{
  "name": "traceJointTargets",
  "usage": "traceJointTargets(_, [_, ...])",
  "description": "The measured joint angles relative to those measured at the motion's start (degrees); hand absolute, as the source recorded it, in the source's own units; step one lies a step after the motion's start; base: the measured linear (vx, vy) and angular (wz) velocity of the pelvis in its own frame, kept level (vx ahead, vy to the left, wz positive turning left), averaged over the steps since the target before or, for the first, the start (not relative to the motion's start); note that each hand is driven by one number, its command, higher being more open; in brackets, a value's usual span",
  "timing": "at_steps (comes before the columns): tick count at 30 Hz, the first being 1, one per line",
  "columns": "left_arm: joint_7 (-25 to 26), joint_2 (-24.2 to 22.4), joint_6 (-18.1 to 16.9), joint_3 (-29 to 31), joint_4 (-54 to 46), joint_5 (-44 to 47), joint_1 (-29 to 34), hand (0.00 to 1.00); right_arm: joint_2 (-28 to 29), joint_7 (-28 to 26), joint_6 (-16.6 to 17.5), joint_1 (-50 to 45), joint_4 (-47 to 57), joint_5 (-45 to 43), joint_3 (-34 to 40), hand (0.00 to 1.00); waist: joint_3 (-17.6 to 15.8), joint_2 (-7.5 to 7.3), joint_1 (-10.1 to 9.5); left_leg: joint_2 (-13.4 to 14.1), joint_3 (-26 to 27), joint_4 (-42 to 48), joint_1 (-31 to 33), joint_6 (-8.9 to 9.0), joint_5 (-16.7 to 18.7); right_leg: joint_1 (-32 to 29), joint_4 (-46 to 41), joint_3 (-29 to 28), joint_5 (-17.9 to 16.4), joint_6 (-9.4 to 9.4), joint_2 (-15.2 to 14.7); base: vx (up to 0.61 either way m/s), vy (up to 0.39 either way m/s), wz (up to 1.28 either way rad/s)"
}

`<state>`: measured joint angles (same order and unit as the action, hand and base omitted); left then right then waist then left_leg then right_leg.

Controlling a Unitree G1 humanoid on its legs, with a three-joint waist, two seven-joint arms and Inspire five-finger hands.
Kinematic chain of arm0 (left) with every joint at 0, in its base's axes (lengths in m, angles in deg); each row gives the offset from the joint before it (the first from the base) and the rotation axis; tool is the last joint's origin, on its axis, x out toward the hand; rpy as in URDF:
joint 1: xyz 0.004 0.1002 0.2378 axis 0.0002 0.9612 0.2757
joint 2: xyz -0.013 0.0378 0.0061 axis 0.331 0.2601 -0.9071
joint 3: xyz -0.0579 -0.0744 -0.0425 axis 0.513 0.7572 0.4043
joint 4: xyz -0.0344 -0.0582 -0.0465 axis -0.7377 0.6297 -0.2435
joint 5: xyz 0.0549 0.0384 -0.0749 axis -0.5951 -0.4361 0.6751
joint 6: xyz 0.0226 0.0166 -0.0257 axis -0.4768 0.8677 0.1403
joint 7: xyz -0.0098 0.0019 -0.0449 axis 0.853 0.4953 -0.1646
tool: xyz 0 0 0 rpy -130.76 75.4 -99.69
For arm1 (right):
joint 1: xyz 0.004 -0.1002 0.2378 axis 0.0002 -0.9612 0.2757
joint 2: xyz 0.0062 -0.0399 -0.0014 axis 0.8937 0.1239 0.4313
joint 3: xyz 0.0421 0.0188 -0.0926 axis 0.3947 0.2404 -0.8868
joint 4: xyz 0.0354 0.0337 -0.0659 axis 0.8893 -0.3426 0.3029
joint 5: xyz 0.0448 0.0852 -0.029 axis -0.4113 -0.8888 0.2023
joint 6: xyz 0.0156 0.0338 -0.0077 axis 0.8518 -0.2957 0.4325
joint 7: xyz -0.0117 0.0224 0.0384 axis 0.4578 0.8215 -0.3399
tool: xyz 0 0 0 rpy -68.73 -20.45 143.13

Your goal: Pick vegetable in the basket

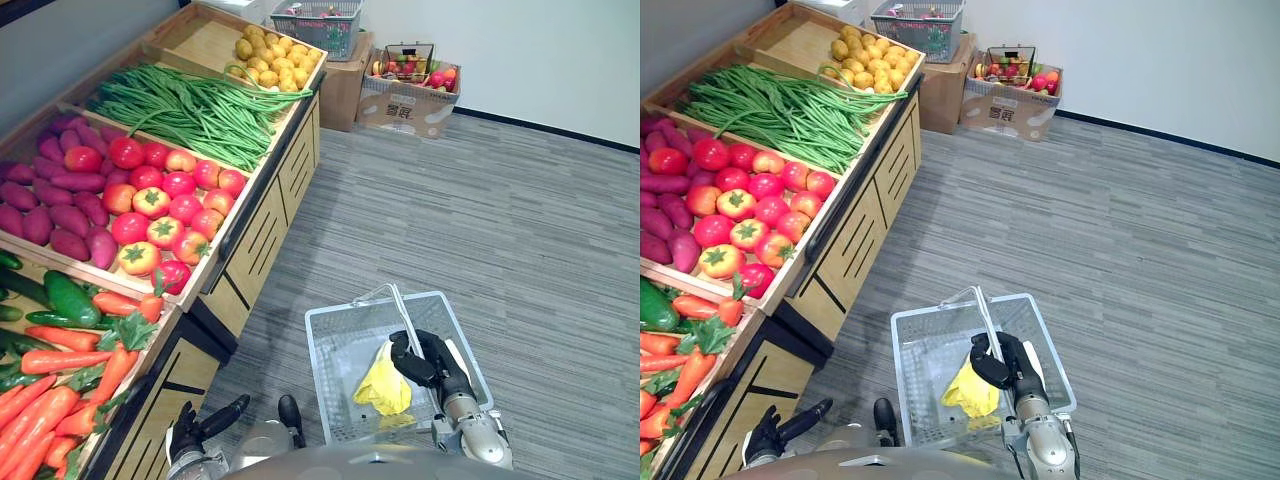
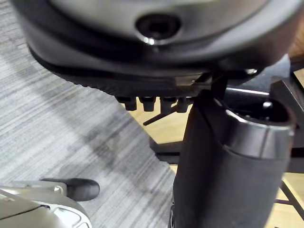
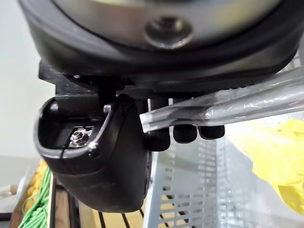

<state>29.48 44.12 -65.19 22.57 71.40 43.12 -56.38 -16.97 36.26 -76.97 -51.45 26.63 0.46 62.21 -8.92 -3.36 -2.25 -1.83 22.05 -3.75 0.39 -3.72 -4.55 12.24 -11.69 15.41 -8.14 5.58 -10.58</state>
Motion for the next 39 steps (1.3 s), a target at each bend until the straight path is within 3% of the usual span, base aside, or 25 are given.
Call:
traceJointTargets(5, [0.0, -0.5, 0.0, 2.2, -0.1, 0.0, 0.6, 1.00, -1.9, 0.0, 0.0, 1.1, 0.0, 0.6, -1.3, 0.00, -0.3, -0.90, -0.88, -2.1, 0.1, -1.2, 0.4, -0.36, 0.0, -1.3, -3.7, 0.7, -2.9, 0.76, -2.4, -0.08, 0.022, 0.10])
traceJointTargets(6, [-0.2, -0.5, 0.0, 2.3, -0.3, 0.1, 0.9, 1.00, -2.0, 0.0, 0.0, 1.2, -0.2, 0.7, -1.6, 0.00, -0.2, -1.44, -0.79, -3.0, 1.1, -0.8, 0.9, 1.03, 1.8, -1.0, -3.2, 2.2, -4.0, -0.60, -3.1, -0.06, 0.034, 0.31])
traceJointTargets(7, [-0.3, 0.5, -0.1, 3.2, -0.8, 0.1, 1.0, 1.00, -1.3, 0.0, 0.1, 1.5, -0.7, 0.7, -2.1, 0.00, 0.3, -5.29, -0.90, -3.9, 3.6, 4.1, 2.6, 0.32, 4.9, -1.5, -1.3, 4.0, -6.9, -3.33, -6.2, -0.02, -0.032, 0.28])
traceJointTargets(8, [-0.2, 1.4, -0.2, 4.8, -1.2, -0.1, 0.7, 1.00, -1.1, 0.0, 0.1, 2.4, -0.4, 0.7, -2.8, 0.00, 0.1, -5.52, -1.61, 0.1, 4.2, 23.4, 8.6, -3.84, 13.0, -1.3, -2.4, 5.4, -11.5, 1.90, -7.1, 0.00, -0.028, 0.30])
traceJointTargets(9, [0.0, 1.1, 0.1, 5.1, -0.9, -0.1, 0.7, 1.00, -1.4, 0.0, 0.0, 2.6, -0.7, 1.1, -2.8, 0.00, -0.3, -4.56, -1.64, 2.1, 3.6, 29.2, 10.8, -2.53, 16.7, -1.0, -3.7, 6.6, -12.0, 1.88, -5.8, 0.06, 0.016, 0.59])
traceJointTargets(10, [0.1, 0.5, 0.1, 5.8, -0.5, -0.1, 2.4, 1.00, -1.7, 0.0, -1.2, 2.8, -2.4, 1.8, -3.3, 0.00, -0.4, -4.06, -2.10, 1.5, 0.5, 32.2, 10.6, -1.54, 19.5, 1.7, -6.8, 8.2, -13.6, -1.10, -6.1, 0.10, 0.086, 0.76])
traceJointTargets(11, [0.1, 0.3, 0.1, 5.8, -0.5, -0.1, 2.6, 1.00, -2.1, 0.0, -1.3, 2.7, -2.6, 1.8, -3.8, 0.00, -0.1, -5.17, -2.09, 0.5, -0.6, 31.3, 9.9, -1.98, 19.7, 1.7, -9.7, 8.5, -12.0, -1.88, -6.8, 0.14, 0.101, 1.01])
traceJointTargets(13, [0.0, -0.5, 0.2, 6.0, -0.5, 0.1, 3.0, 1.00, -2.6, 0.0, -1.3, 3.0, -2.9, 1.9, -4.6, 0.00, -0.6, -3.99, -2.23, 0.4, -3.5, 31.1, 8.9, -2.37, 19.8, -2.3, -21.2, 8.1, -7.0, -4.75, -7.5, 0.12, 0.112, 0.98])
traceJointTargets(14, [-0.3, -0.5, 0.2, 5.9, -0.5, -0.1, 4.0, 1.00, -2.2, 0.0, -1.3, 4.0, -2.9, 1.8, -4.9, 0.00, -1.3, -3.20, -2.18, 0.4, -7.0, 31.0, 7.8, -2.53, 19.8, -6.7, -32.2, 4.7, -0.4, -6.10, -7.6, 0.12, 0.154, 0.94])
traceJointTargets(18, [-0.2, 0.2, 1.4, 7.1, -0.5, -0.1, 5.4, 1.00, -1.8, -0.3, -0.9, 5.0, -1.6, 1.8, -6.4, 0.00, -1.9, -3.80, -2.22, -3.2, -14.1, 31.1, 4.6, -3.48, 20.6, -13.8, -45.6, -6.6, -3.0, -5.55, -4.6, 0.14, 0.106, 1.13])
traceJointTargets(21, [-0.3, -0.1, 1.4, 8.9, -0.5, -0.1, 5.3, 1.00, -1.8, -0.7, -0.7, 5.5, -1.0, 1.8, -6.5, 0.00, -2.0, -2.54, -2.39, -4.2, -18.0, 34.4, 4.0, -3.77, 23.3, -17.1, -43.9, -8.6, -3.5, -5.43, -4.2, 0.11, 0.054, 0.84])
traceJointTargets(24, [-0.3, 0.3, 1.4, 11.1, -0.5, -0.1, 5.3, 1.00, -1.8, -1.1, -0.7, 5.7, -0.9, 1.8, -6.5, 0.00, -1.8, -1.57, -2.59, -4.3, -22.5, 37.6, 3.5, -3.82, 25.4, -19.4, -34.3, -10.7, -3.5, -4.95, -2.9, 0.17, 0.016, 0.70])
traceJointTargets(28, [0.0, 2.4, 1.4, 11.3, 0.0, -0.1, 5.0, 1.00, -2.1, -0.6, -0.8, 5.9, -0.9, 1.7, -5.9, 0.00, -1.8, -1.46, -2.79, -4.4, -27.5, 38.1, 2.0, -4.13, 25.8, -21.0, -18.3, -19.0, -2.7, -1.19, 0.5, 0.17, -0.055, 0.61])
traceJointTargets(30, [0.3, 2.8, 1.4, 11.3, 0.5, -0.1, 3.4, 1.00, -2.3, -0.6, -0.8, 5.6, -0.7, 1.6, -6.0, 0.00, -1.8, -1.48, -2.98, -4.7, -29.5, 37.1, 2.0, -4.36, 25.6, -21.1, -12.5, -23.5, -1.2, 1.37, 2.4, 0.11, -0.107, 0.35])
traceJointTargets(32, [0.4, 2.6, 1.4, 11.2, 1.1, -0.1, 1.1, 1.00, -2.2, -0.9, -0.8, 4.0, 0.3, 1.1, -6.1, 0.00, -1.6, -1.81, -2.31, -6.9, -33.2, 34.6, 2.0, -3.57, 23.9, -18.0, -5.6, -26.6, 0.8, 5.03, 2.3, 0.07, -0.201, 0.80])
traceJointTargets(33, [0.3, 2.3, 1.4, 11.1, 1.1, -0.1, -0.1, 1.00, -2.2, -0.9, -0.8, 2.9, 0.8, 0.7, -6.0, 0.00, -1.4, -2.18, -1.71, -8.4, -35.7, 33.5, 2.1, -2.57, 23.3, -16.0, -3.4, -25.7, 1.4, 6.02, 1.4, 0.08, -0.291, 1.40])
traceJointTargets(35, [0.2, 1.8, 0.8, 11.2, 0.8, -0.1, -2.1, 1.00, -2.6, -1.1, -0.9, 1.7, 0.9, 0.0, -5.8, 0.00, -0.4, -3.34, -1.51, -10.2, -39.0, 33.0, 3.3, -1.49, 23.4, -10.9, 0.3, -21.5, 0.9, 5.90, -0.1, 0.03, -0.254, 1.08])
traceJointTargets(37, [0.3, 0.6, 1.1, 11.7, 1.1, -0.1, -2.6, 1.00, -3.0, -1.3, -0.9, 2.0, 1.3, -0.1, -5.9, 0.00, -0.2, -1.42, -1.60, -9.3, -41.7, 33.4, 4.2, -0.18, 23.3, -10.9, -0.4, -18.6, 0.8, 5.68, 1.1, -0.04, -0.247, 0.74])
traceJointTargets(39, [0.5, -0.2, 1.0, 12.4, 1.1, -0.1, -2.8, 1.00, -3.1, -1.6, -0.9, 3.1, 1.3, -0.1, -5.8, 0.00, 0.1, -1.14, -0.18, -6.5, -42.7, 32.3, 6.0, 0.73, 22.8, -11.0, -2.2, -13.9, -0.3, 3.94, 1.7, -0.05, -0.299, 1.30])
